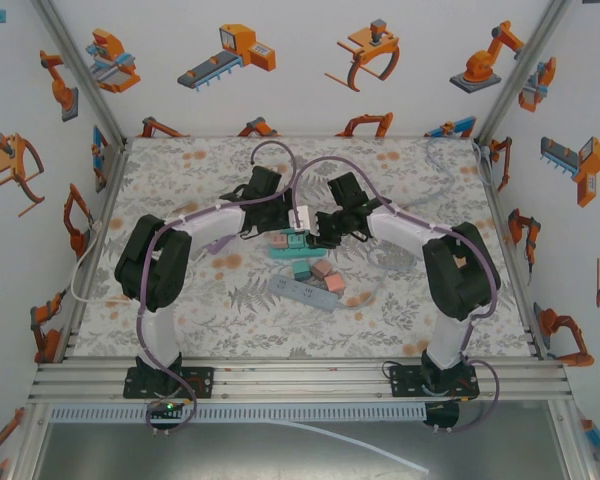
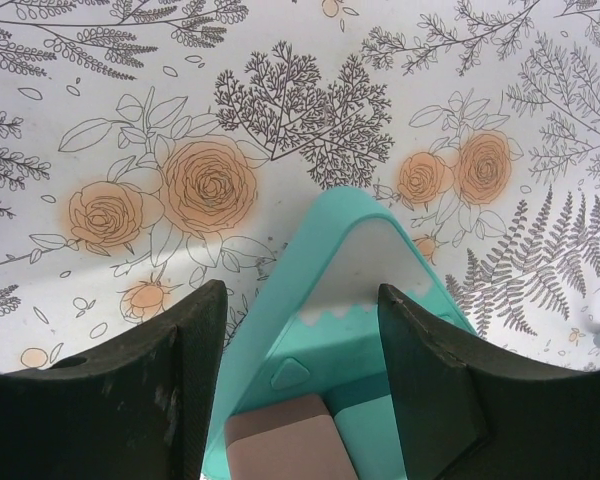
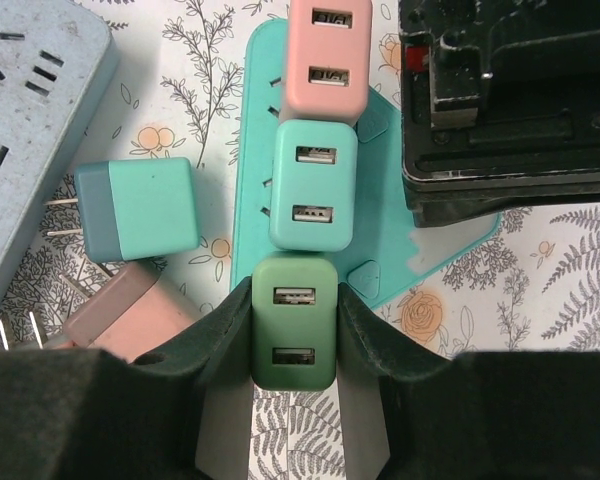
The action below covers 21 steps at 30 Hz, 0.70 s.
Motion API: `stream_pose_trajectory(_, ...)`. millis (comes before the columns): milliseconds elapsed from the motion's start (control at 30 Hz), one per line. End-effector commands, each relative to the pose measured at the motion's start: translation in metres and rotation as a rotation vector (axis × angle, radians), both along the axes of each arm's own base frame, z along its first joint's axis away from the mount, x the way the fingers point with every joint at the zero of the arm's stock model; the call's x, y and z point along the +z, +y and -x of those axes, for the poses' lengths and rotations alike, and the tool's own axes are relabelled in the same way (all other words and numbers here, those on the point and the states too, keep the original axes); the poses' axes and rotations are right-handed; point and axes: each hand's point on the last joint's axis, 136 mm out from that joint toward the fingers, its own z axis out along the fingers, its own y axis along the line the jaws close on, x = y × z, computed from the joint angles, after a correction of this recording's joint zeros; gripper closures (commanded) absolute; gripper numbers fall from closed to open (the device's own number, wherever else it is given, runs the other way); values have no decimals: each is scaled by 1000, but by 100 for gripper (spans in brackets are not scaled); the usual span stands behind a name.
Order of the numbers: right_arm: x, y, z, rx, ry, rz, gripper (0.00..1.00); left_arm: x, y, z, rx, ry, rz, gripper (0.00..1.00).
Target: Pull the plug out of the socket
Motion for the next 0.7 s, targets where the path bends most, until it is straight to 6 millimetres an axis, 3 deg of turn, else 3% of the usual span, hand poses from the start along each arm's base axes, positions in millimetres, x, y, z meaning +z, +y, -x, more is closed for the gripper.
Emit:
stream_pose_trajectory(0,49,19,25,129,-76,-133,91,-113,90,51,-2,248,-459,46)
stream_pose_trajectory(100,43,17,23,122,-79,-116,91,-117,75,61,-165,298,-451,45)
stream_pose_trajectory(167,42,17,22,119,-79,-111,91,-119,79,67,-218,332,-507,44)
stream_pose_trajectory(267,43,18,21,116,-85,-111,91,-121,89,69,-243,348,-576,44)
stream_pose_trajectory(400,47,20,15,95,-89,-120,91,-127,80,81,-332,407,-549,41)
stream_pose_trajectory(533,46,19,13,89,-98,-115,91,-139,73,98,-407,465,-545,32)
stream_pose_trajectory(667,43,20,14,96,-95,-117,91,-150,80,99,-391,475,-585,32)
